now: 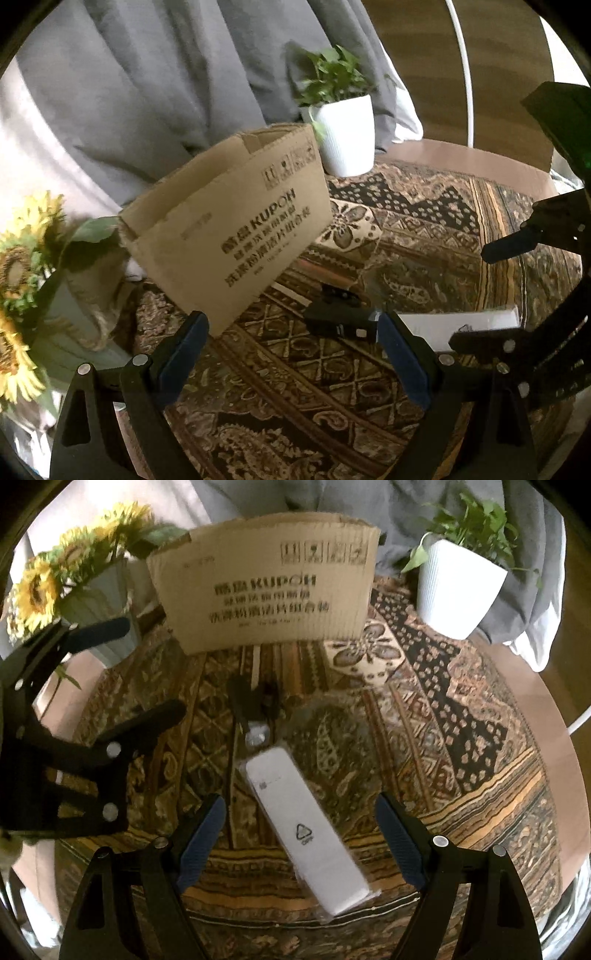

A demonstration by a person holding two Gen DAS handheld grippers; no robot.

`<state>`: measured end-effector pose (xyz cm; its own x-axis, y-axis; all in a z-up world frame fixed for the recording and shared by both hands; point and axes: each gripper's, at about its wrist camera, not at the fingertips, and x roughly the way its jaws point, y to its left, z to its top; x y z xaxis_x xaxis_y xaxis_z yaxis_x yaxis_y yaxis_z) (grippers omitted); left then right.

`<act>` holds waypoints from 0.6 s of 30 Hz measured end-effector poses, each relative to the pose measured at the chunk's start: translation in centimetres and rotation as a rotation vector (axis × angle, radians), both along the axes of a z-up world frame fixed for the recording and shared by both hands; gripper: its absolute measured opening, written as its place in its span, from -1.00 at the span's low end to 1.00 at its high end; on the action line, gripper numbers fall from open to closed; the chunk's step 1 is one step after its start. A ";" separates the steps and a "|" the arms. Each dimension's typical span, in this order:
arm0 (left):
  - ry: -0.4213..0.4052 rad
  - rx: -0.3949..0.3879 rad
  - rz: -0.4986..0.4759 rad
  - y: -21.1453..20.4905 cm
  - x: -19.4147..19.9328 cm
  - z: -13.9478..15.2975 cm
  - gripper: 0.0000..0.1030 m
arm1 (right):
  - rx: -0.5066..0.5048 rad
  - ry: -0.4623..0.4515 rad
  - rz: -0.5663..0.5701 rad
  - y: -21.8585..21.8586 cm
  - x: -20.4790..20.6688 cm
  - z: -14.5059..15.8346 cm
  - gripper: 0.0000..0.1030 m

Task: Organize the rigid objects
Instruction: 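Grasp the black device with the left tool while the right tool grasps the white OPP bar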

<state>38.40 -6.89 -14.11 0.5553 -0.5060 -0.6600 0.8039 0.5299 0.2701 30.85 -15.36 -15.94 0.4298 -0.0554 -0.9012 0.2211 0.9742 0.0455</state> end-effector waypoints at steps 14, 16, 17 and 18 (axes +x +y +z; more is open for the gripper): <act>0.096 0.015 -0.135 -2.0 1.2 -3.2 0.82 | -0.067 0.013 0.099 1.2 0.2 -2.8 0.58; 0.100 0.016 -0.148 -2.3 1.2 -3.6 0.80 | -0.084 -0.001 0.113 1.3 0.2 -3.0 0.56; 0.099 0.017 -0.158 -2.5 1.2 -3.8 0.80 | -0.090 -0.011 0.119 1.3 0.2 -3.0 0.55; 0.097 0.018 -0.168 -2.7 1.2 -4.0 0.79 | -0.094 -0.016 0.124 1.3 0.3 -3.1 0.54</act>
<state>39.60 -9.61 -18.13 0.3975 -0.5737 -0.7162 0.9033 0.3820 0.1954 31.11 -14.03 -19.06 0.4533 -0.0847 -0.8873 0.0985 0.9941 -0.0446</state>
